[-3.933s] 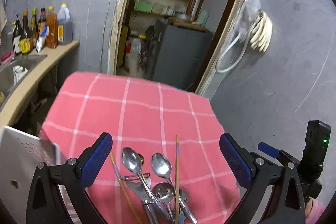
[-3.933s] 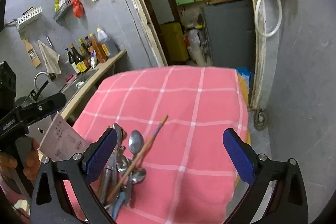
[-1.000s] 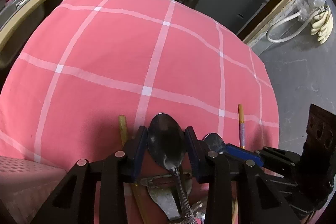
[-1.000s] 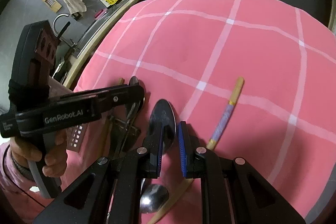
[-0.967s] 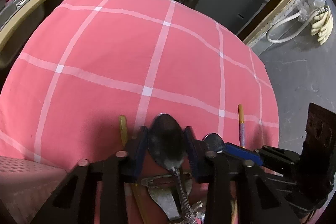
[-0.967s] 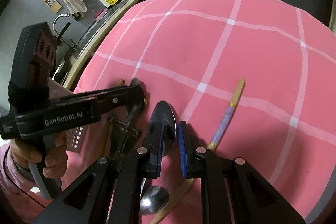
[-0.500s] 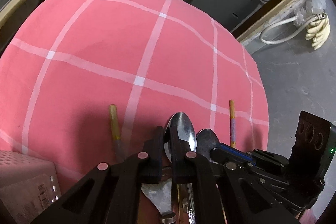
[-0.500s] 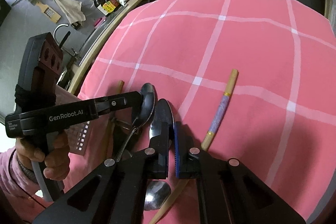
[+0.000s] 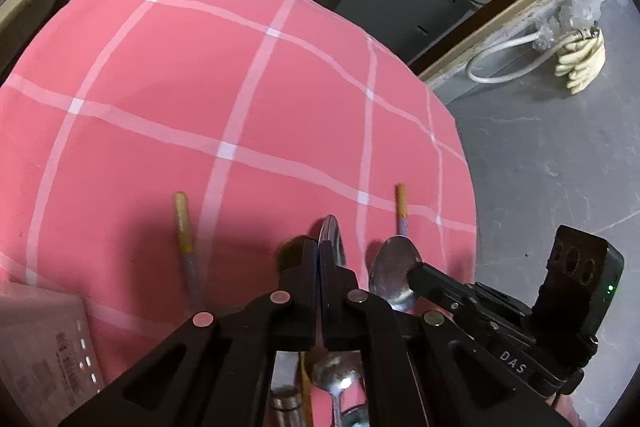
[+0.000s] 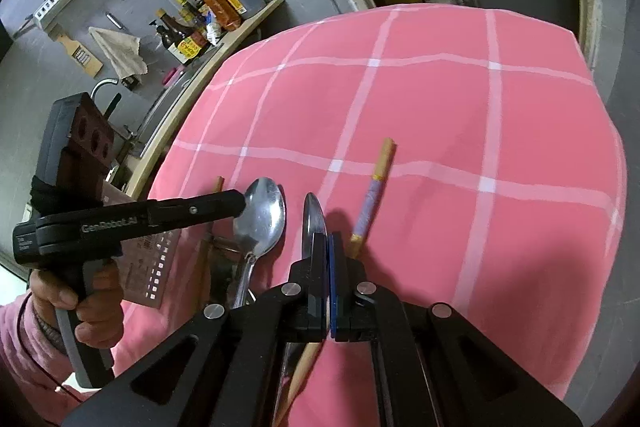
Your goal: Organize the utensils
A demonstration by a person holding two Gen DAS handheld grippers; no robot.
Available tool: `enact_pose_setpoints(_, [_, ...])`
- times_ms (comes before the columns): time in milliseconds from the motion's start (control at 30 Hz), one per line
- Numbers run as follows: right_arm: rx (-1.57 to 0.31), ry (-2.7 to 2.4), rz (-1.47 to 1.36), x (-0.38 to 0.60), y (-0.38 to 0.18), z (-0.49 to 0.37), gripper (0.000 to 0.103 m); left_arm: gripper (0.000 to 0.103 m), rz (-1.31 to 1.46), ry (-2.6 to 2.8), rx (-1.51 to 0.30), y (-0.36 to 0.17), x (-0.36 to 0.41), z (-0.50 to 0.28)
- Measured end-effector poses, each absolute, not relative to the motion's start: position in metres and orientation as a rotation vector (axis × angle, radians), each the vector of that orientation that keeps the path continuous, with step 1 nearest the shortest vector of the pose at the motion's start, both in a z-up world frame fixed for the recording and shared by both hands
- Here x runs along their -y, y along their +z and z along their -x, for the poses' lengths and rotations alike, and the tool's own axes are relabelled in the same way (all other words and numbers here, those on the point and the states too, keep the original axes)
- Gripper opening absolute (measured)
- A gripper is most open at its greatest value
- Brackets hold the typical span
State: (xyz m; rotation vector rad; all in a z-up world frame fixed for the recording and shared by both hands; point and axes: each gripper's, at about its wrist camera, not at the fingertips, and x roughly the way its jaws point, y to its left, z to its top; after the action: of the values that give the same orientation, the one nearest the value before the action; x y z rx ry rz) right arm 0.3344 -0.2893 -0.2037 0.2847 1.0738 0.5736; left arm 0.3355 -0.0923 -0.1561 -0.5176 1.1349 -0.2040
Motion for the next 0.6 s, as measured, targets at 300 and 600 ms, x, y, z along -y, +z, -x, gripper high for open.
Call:
enact_pose_setpoints(300, [-1.049,0.494,-0.305,0.305,-0.201,-0.325,0.001,0.002,0.461,-0.262,-1.150,-0.152,0.109,-0.337])
enact_pose_setpoints(600, [-1.036,0.456,-0.303,0.310,-0.201,-0.318,0.001,0.002,0.419,-0.327,-1.252,-0.165,0.128,-0.345])
